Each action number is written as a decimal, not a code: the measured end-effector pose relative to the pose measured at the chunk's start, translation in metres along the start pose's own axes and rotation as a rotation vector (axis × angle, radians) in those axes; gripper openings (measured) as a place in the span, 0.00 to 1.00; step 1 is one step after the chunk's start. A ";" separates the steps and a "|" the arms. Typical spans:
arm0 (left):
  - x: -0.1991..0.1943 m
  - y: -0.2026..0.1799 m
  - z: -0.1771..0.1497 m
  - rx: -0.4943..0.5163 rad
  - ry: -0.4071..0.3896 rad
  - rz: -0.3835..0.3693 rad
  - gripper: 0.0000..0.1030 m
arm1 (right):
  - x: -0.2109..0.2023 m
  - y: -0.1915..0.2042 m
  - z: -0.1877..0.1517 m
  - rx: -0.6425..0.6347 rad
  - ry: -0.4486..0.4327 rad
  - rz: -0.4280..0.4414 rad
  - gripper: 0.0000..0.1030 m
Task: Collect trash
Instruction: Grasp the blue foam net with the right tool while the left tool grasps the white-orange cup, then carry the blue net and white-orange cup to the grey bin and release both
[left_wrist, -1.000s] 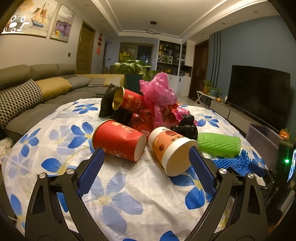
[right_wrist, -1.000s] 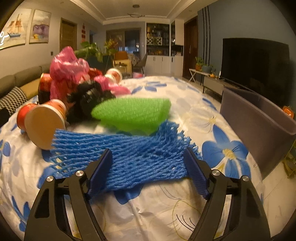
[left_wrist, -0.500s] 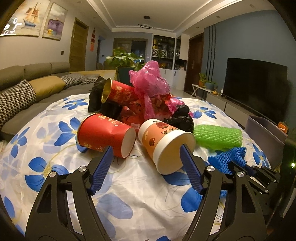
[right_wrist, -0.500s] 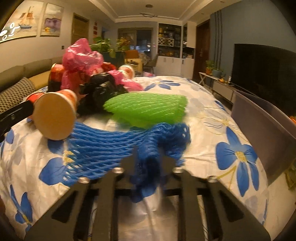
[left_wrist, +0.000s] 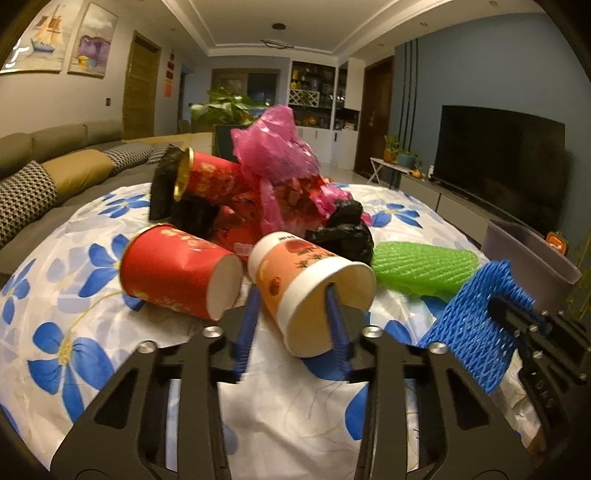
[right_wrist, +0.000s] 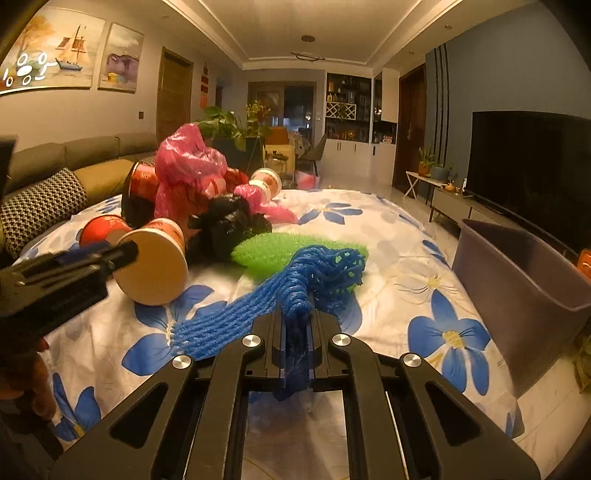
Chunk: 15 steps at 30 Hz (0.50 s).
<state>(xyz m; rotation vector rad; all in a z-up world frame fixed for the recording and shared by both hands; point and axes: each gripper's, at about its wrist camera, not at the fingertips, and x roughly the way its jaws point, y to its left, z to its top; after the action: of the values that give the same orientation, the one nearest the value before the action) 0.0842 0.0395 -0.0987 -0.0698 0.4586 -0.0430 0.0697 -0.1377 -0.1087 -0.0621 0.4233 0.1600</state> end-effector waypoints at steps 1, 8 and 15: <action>0.003 -0.001 -0.001 0.005 0.012 0.003 0.22 | -0.002 -0.001 0.001 0.002 -0.003 0.002 0.08; 0.008 0.001 -0.001 -0.009 0.020 0.007 0.02 | -0.013 -0.006 0.008 0.020 -0.028 0.006 0.08; -0.012 0.003 0.006 -0.019 -0.027 0.013 0.02 | -0.023 -0.014 0.014 0.033 -0.056 0.003 0.08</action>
<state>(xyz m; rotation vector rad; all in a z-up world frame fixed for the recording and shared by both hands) 0.0763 0.0433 -0.0879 -0.0856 0.4329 -0.0255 0.0567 -0.1540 -0.0863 -0.0247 0.3700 0.1573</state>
